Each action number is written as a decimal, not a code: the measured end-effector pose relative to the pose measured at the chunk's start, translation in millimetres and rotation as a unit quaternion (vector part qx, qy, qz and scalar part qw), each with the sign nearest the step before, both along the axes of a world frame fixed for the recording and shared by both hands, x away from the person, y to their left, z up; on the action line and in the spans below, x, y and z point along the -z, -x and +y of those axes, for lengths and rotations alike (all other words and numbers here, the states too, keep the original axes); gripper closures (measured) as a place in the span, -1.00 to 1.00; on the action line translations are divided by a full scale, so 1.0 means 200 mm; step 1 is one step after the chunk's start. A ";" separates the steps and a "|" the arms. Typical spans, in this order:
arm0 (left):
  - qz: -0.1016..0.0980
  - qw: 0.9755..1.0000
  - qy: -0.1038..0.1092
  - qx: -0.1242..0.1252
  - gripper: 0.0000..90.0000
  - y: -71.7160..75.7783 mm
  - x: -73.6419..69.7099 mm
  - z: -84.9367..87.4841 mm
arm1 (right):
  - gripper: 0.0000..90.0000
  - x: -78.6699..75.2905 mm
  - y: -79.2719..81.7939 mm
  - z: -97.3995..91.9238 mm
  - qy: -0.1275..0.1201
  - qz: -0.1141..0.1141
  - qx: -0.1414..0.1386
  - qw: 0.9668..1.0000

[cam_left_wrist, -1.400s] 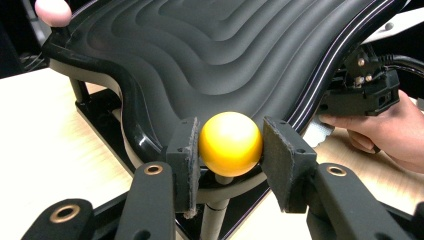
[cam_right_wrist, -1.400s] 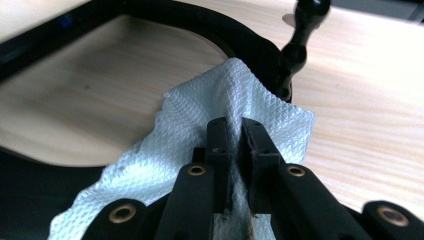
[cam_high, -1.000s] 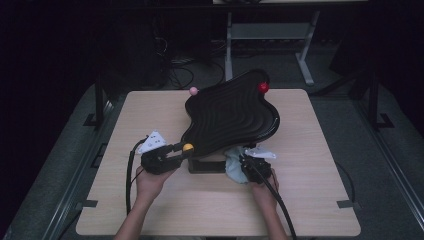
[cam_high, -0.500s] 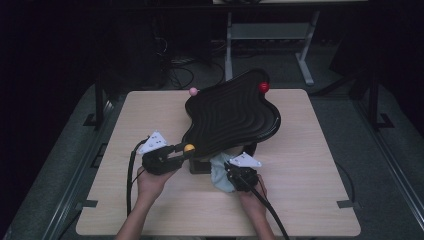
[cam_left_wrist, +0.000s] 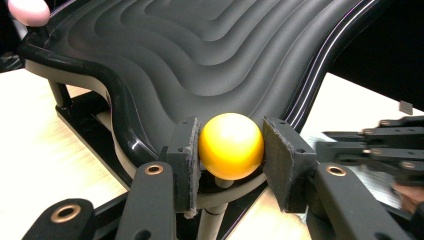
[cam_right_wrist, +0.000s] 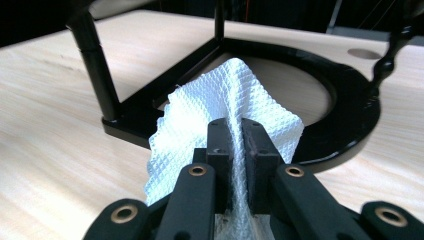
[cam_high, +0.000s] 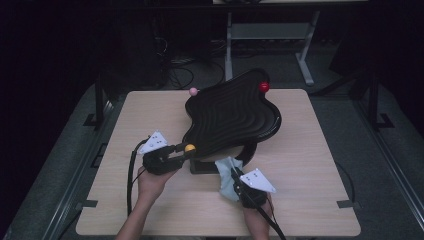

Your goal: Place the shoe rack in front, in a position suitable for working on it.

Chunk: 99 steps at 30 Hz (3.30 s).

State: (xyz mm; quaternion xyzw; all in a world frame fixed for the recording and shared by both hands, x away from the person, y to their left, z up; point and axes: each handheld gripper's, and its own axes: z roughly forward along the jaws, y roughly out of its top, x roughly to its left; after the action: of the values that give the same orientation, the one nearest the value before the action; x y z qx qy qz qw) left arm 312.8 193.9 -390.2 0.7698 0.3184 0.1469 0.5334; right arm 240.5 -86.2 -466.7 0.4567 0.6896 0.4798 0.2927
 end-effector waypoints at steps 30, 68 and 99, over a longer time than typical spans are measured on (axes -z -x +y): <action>0.003 1.000 0.006 0.013 0.33 -0.01 0.00 0.00 | 0.86 -0.13 -0.01 0.25 -0.017 -0.111 -0.071 0.991; 0.004 1.000 0.004 0.025 0.33 -0.02 0.01 0.00 | 0.86 -0.32 -0.02 -0.09 -0.002 -0.133 0.051 0.990; 0.007 1.000 0.006 0.016 0.33 -0.03 0.01 0.03 | 0.85 -0.43 -0.02 -0.31 -0.042 -0.145 0.104 0.983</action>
State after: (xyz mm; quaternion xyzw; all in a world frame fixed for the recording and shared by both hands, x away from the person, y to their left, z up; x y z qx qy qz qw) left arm 319.0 198.9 -391.5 0.7724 0.3111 0.1308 0.5380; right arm 243.9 -147.9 -380.1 0.4639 0.5676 0.5364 0.4183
